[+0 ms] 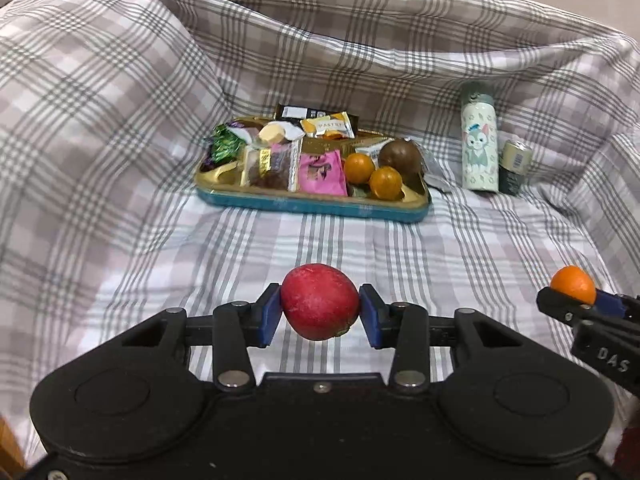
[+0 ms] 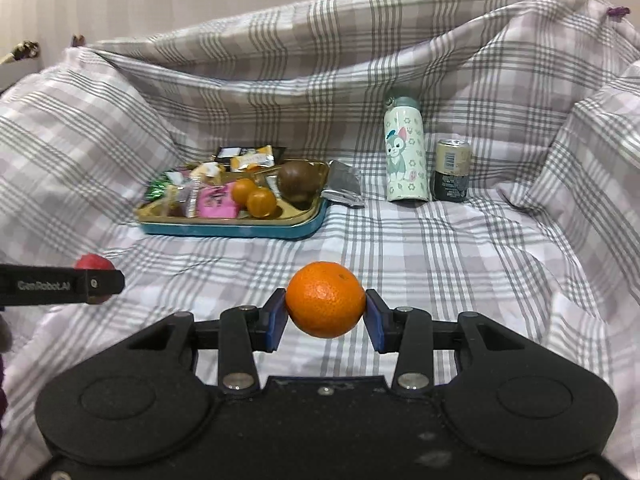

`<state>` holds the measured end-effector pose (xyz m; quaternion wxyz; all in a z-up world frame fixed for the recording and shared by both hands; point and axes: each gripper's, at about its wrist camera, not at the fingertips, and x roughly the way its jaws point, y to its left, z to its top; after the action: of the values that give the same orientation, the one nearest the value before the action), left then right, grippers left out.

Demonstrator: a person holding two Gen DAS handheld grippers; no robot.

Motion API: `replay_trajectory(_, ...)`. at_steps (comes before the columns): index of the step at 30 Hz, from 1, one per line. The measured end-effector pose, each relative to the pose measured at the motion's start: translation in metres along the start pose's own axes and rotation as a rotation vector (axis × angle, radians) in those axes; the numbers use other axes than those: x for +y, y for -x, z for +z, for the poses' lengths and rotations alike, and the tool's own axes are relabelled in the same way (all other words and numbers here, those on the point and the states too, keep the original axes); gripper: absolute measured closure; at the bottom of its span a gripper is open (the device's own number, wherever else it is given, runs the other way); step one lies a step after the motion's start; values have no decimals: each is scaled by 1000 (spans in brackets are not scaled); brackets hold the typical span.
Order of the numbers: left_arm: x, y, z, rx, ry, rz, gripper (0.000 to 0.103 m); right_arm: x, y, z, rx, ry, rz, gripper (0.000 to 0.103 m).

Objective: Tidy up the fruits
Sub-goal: 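Lift and carry the tangerine and radish over the steel tray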

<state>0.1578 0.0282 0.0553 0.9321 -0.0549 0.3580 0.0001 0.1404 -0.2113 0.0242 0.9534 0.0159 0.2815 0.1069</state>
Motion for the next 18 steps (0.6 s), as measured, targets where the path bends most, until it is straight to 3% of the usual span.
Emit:
replay_trajectory(10,-15,60,-58,43,-39,-8,53,13,78,-48,10,-31,0,61)
replay_trajectory(18,-30,76,-104,173,-44,-37,53,7,99,-84,124,-81,-9,61)
